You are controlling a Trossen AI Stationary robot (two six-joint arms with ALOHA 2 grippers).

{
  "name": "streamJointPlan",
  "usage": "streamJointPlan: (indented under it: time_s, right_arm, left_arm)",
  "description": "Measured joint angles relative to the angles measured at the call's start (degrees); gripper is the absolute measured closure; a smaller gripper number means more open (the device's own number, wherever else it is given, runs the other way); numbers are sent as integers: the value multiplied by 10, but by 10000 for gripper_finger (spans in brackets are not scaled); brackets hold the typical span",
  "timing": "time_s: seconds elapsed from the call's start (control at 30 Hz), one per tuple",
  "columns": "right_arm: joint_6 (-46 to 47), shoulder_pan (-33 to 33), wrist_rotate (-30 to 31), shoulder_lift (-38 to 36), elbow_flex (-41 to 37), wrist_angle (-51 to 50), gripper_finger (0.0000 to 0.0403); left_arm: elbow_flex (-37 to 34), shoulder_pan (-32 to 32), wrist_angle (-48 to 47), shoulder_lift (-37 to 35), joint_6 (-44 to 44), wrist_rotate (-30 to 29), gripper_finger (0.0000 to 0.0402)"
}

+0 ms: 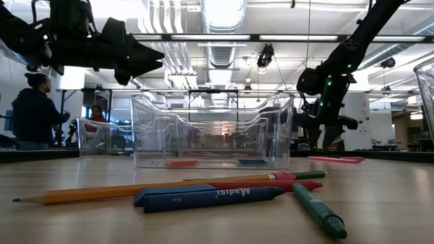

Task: Sort crayons/erasers/pens/pencils in bins
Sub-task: Put the blue crayon into the top right transparent bin

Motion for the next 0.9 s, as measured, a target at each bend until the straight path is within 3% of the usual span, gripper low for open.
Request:
streamJointPlan:
  time_s: [0.37, 0.63, 0.9]
  right_arm:
    - [22, -11, 7, 0, -17, -3, 202]
    - [23, -11, 55, 19, -18, 5, 202]
    - [20, -11, 48, 18, -18, -6, 202]
  left_arm:
    - [0, 0, 0, 0, 0, 0, 221]
    - [0, 0, 0, 0, -10, 0, 221]
    - [0, 0, 0, 0, -15, 0, 221]
